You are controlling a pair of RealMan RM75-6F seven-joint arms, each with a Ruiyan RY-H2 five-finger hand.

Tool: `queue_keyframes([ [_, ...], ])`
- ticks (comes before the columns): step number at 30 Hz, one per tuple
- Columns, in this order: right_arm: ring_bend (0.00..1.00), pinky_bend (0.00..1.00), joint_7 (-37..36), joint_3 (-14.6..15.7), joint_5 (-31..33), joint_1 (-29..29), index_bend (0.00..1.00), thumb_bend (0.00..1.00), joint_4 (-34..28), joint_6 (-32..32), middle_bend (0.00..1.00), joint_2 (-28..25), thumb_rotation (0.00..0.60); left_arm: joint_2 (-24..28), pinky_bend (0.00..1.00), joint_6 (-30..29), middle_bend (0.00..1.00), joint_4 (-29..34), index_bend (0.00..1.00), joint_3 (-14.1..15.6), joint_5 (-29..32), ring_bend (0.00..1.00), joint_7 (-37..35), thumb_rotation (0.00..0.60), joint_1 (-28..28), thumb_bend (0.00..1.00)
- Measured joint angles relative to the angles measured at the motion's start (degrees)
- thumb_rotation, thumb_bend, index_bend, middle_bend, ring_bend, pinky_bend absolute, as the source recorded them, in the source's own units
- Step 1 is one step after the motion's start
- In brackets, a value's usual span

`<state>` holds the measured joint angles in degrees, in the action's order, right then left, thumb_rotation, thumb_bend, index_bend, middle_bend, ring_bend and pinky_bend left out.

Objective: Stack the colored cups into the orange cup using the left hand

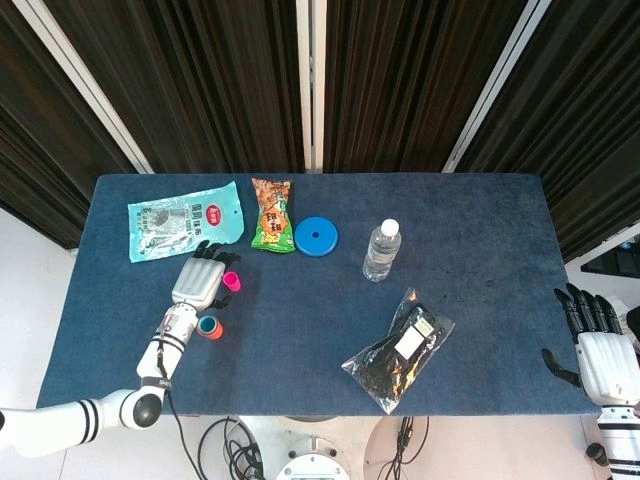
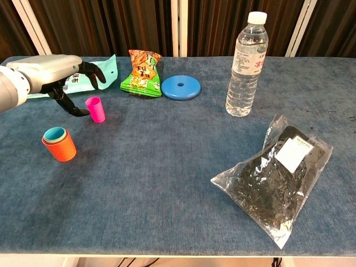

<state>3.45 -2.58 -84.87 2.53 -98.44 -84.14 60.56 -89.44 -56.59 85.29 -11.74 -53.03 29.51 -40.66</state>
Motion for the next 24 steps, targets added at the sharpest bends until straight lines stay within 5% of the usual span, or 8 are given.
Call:
queue_keyframes([
  [24, 0.0, 0.0, -1.26, -0.57, 1.74, 0.8, 0.0, 0.24, 1.37, 1.89, 0.0, 0.13, 0.6, -5.41, 0.1, -1.21, 0.47, -8.28, 0.44, 0.98, -0.41, 0.16, -0.13, 0.6, -2.14, 0.29],
])
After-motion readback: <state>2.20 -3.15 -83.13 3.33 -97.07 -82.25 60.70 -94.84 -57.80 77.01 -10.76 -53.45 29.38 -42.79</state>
